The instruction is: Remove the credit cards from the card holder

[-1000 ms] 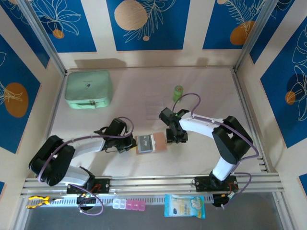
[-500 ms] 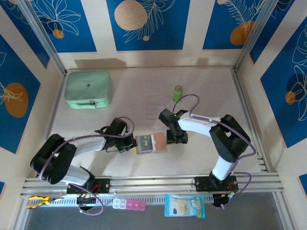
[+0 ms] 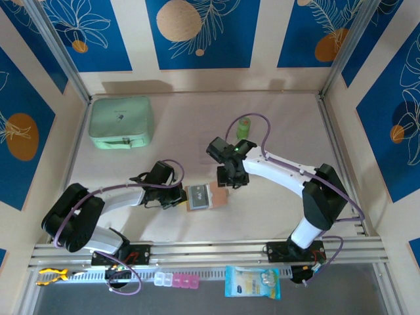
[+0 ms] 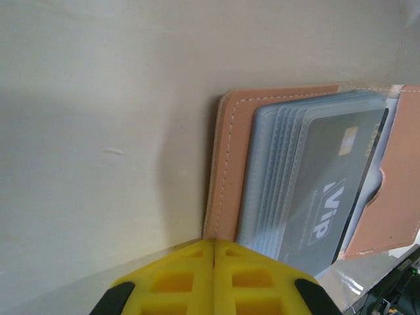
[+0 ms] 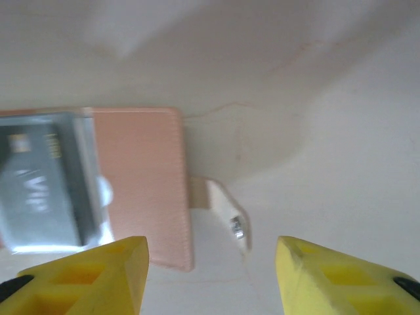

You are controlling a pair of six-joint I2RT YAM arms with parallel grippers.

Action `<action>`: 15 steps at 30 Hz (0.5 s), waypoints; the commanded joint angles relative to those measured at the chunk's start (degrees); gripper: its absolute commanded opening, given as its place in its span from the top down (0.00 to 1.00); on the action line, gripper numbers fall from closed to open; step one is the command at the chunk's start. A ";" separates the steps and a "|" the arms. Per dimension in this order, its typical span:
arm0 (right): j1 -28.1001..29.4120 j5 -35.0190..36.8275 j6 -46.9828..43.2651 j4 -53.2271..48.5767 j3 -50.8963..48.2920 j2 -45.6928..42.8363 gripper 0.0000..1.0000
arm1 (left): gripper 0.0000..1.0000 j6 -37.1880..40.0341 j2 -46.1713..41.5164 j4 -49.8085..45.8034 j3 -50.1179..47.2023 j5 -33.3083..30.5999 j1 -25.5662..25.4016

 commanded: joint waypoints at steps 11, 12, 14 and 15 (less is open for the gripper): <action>2.74 -2.84 0.34 -0.44 4.34 11.36 0.45 | 0.99 1.48 0.88 -2.57 0.61 -1.21 -0.12; 2.58 -2.51 0.35 -0.44 3.98 11.87 0.42 | 0.99 1.43 0.89 -2.58 0.66 -1.21 -0.06; 2.08 -1.87 0.49 -0.36 3.21 12.84 0.36 | 0.99 1.44 0.88 -2.65 0.70 -1.22 -0.06; 1.88 -1.85 0.44 -0.25 2.87 13.22 0.35 | 0.99 1.41 0.93 -2.65 0.71 -1.21 -0.04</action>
